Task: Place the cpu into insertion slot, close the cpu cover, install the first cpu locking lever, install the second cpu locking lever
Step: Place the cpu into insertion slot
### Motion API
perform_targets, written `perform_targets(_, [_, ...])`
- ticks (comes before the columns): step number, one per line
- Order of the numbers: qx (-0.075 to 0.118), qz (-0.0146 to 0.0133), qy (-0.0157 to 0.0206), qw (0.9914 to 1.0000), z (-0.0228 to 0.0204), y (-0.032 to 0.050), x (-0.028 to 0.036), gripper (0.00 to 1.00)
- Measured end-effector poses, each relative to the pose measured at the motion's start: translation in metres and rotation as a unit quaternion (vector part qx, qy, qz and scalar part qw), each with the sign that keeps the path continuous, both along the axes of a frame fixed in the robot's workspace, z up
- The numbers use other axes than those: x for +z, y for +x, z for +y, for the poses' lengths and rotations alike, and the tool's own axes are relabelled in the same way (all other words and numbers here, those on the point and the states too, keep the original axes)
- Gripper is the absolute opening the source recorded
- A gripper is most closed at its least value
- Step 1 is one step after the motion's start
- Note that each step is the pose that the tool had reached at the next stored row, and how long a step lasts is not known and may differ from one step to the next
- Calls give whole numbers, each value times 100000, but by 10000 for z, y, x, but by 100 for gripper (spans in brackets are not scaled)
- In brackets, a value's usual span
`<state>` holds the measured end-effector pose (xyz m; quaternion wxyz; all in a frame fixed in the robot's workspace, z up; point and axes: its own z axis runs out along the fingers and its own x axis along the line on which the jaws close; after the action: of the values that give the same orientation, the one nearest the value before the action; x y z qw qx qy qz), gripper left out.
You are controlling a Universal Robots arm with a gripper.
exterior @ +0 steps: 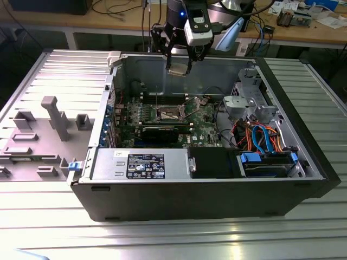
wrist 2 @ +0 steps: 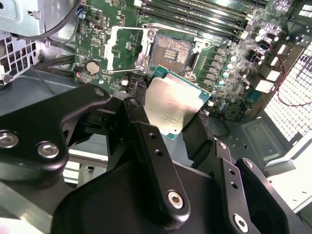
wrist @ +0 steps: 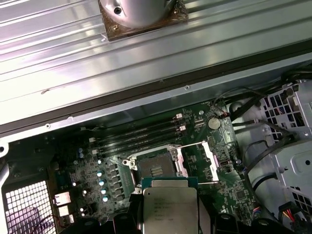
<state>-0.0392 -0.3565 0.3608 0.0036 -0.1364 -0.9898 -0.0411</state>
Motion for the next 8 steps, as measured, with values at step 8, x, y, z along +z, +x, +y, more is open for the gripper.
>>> perform_targets(8, [-4986, 2, -20, 99876, 0, 0, -8, 55])
